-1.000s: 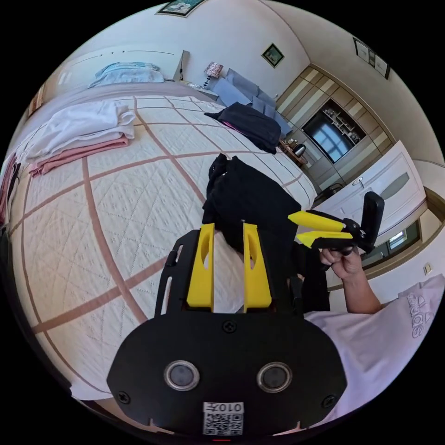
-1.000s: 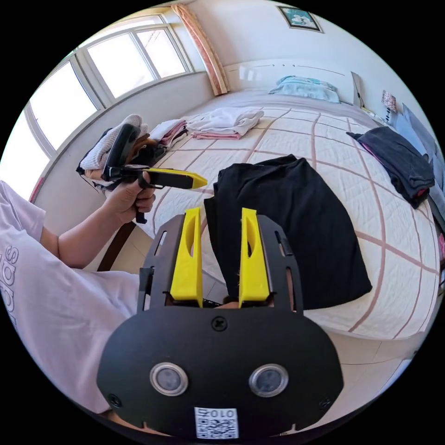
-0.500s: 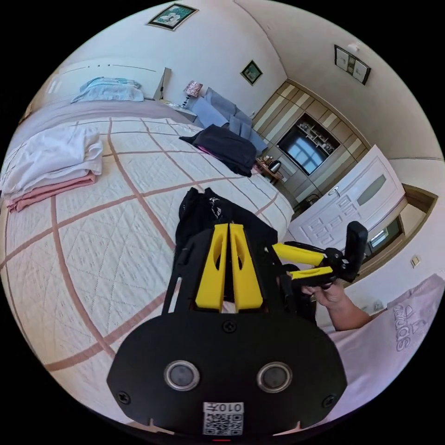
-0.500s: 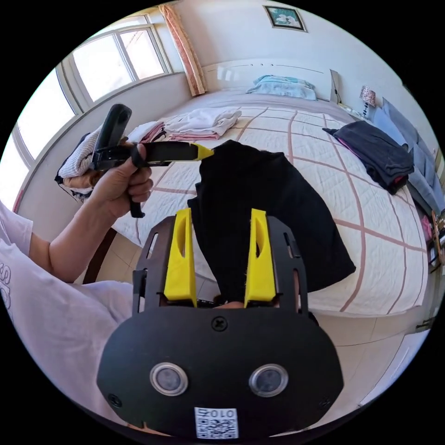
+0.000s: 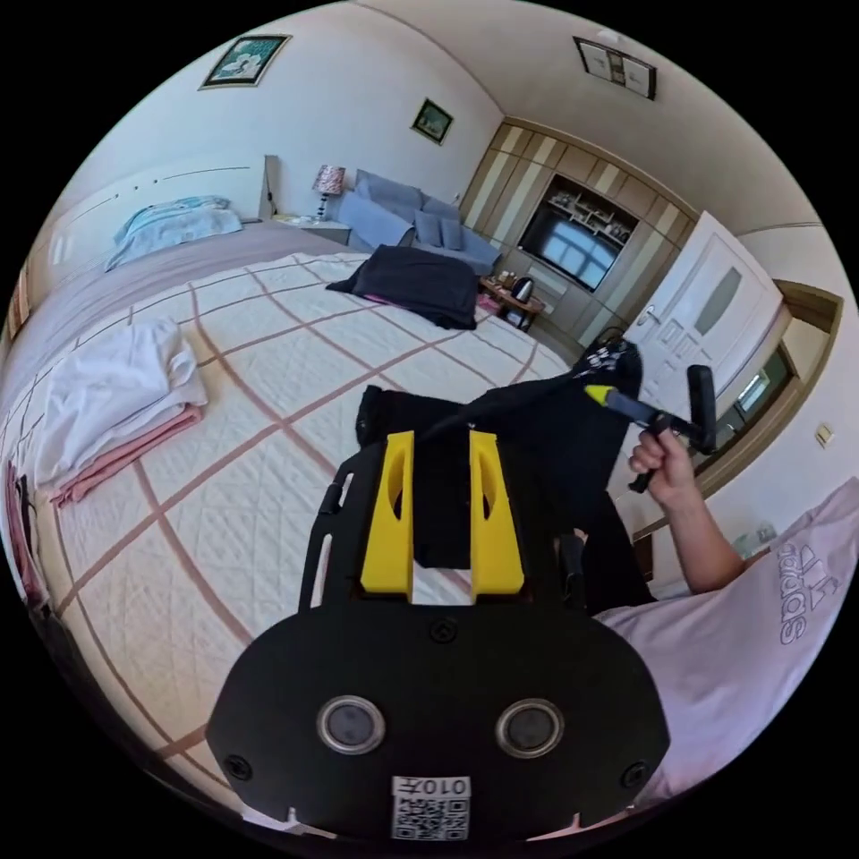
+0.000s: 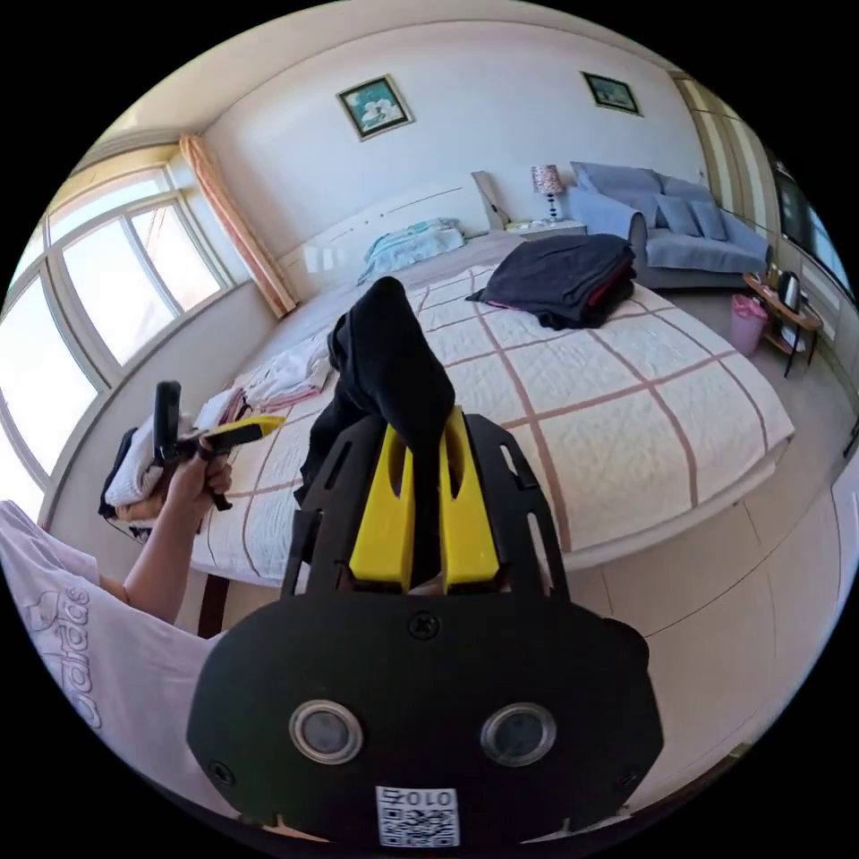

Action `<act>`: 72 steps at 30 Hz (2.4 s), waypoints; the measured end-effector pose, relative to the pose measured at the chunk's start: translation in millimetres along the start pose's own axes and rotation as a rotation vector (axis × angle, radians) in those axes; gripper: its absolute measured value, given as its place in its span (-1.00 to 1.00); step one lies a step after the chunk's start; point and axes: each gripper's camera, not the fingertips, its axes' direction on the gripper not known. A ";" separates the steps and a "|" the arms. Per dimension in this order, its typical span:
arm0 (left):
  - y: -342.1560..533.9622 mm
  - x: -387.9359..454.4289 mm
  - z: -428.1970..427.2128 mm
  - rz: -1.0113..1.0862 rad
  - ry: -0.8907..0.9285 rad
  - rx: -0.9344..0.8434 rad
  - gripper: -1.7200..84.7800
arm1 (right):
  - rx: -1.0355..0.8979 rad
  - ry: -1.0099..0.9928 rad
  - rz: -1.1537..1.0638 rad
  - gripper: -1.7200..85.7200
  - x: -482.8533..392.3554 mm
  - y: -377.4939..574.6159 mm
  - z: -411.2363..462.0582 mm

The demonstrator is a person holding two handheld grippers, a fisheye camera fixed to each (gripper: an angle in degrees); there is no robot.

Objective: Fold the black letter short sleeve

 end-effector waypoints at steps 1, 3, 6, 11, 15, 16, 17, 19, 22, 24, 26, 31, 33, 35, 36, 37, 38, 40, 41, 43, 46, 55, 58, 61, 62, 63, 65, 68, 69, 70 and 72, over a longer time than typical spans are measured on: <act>1.4 -3.9 3.7 -0.009 -0.017 -0.032 -0.77 | 0.041 0.002 0.053 -0.83 20.5 3.3 -17.2; 7.2 -14.2 16.7 -0.051 -0.076 -0.109 -0.75 | 0.082 0.006 0.128 -0.83 47.7 9.7 -37.4; 10.7 -19.6 36.8 -0.093 -0.035 -0.190 -0.76 | 0.134 -0.026 0.231 -0.83 79.9 23.1 -58.1; 14.4 -5.8 53.9 -0.061 -0.176 -0.262 -0.81 | 0.103 -0.042 0.244 -0.83 94.2 33.1 -62.9; 18.1 12.4 47.4 0.024 -0.208 -0.239 -0.92 | 0.103 -0.066 0.251 -0.83 98.9 31.7 -63.9; 18.6 15.6 46.0 0.043 -0.202 -0.234 -0.93 | 0.098 -0.081 0.248 -0.83 98.3 28.1 -62.1; 19.5 19.4 41.6 0.066 -0.170 -0.220 -0.94 | 0.094 -0.087 0.241 -0.83 97.0 25.4 -61.1; 20.9 12.5 27.8 0.038 -0.037 -0.145 -0.95 | 0.068 -0.111 0.180 -0.83 86.5 8.7 -56.2; 25.5 -29.0 -13.7 -0.117 0.204 0.071 -0.96 | 0.034 -0.132 0.063 -0.83 68.1 -24.6 -49.3; 26.4 -57.0 -49.2 -0.169 0.260 0.168 -0.96 | 0.039 -0.162 -0.003 -0.83 55.4 -47.1 -48.5; 25.9 -66.7 -82.4 -0.165 0.280 0.259 -0.96 | 0.074 -0.226 -0.058 -0.83 42.5 -67.6 -54.0; 19.3 -64.4 -183.3 -0.125 0.207 0.428 -0.96 | 0.171 -0.265 0.033 -0.82 44.1 -92.2 -71.5; 4.8 -67.0 -211.5 -0.121 0.165 0.455 -0.96 | 0.144 -0.196 0.097 -0.81 63.0 -95.2 -56.1; -15.5 -73.5 -214.3 -0.105 0.116 0.419 -0.96 | 0.053 -0.088 0.115 -0.78 86.8 -99.9 -23.5; -29.0 -82.4 -207.2 -0.111 0.118 0.395 -0.96 | -0.067 -0.018 0.157 -0.76 105.5 -101.1 1.2; -35.1 -87.6 -201.5 -0.119 0.134 0.383 -0.96 | -0.150 0.061 0.177 -0.73 119.0 -96.9 19.0; -44.2 -96.3 -188.6 -0.135 0.171 0.363 -0.96 | -0.175 0.103 0.191 -0.73 123.2 -93.1 24.1; -52.3 -98.9 -168.8 -0.135 0.201 0.337 -0.96 | -0.153 0.169 0.154 -0.71 113.9 -73.0 26.9; -54.5 -95.8 -157.5 -0.121 0.209 0.325 -0.96 | -0.144 0.162 0.137 -0.71 107.7 -67.4 28.2; -53.6 -92.5 -145.1 -0.112 0.225 0.331 -0.96 | -0.202 0.062 0.060 -0.65 76.4 -42.9 49.3; -50.0 -93.4 -139.1 -0.119 0.270 0.363 -0.96 | -0.356 0.013 -0.014 -0.61 31.4 -7.5 90.8; -68.7 -78.4 -158.8 -0.048 0.236 0.356 -0.96 | -0.406 0.289 -0.544 -0.64 -104.2 42.8 192.4; -66.5 -73.4 -158.0 -0.043 0.250 0.348 -0.96 | -0.404 0.450 -0.590 -0.79 -111.6 44.4 207.1; -57.1 -75.7 -162.9 -0.047 0.229 0.340 -0.96 | -0.562 0.355 -0.706 -0.84 -117.1 22.8 198.4; -51.9 -80.8 -165.2 -0.063 0.210 0.328 -0.96 | -0.607 0.322 -0.738 -0.84 -117.8 15.2 194.7; -47.3 -87.7 -166.6 -0.085 0.188 0.310 -0.96 | -0.692 0.246 -0.801 -0.84 -118.4 -3.4 186.4; -45.9 -99.4 -164.3 -0.118 0.174 0.261 -0.95 | -0.855 0.159 -0.891 -0.84 -116.9 -39.9 178.2; -62.3 -114.6 -151.3 -0.136 0.161 0.194 -0.94 | -0.748 0.299 -0.789 -0.84 -99.9 -142.6 167.4; -72.7 -120.5 -146.3 -0.150 0.151 0.190 -0.92 | -0.572 0.385 -0.602 -0.83 -85.6 -194.8 158.3; -77.5 -123.3 -144.6 -0.160 0.134 0.198 -0.91 | -0.361 0.430 -0.454 -0.81 -71.1 -232.6 142.7; -87.5 -129.8 -141.3 -0.214 -0.046 0.256 -0.84 | -0.164 0.415 -0.319 -0.74 -56.6 -258.5 125.0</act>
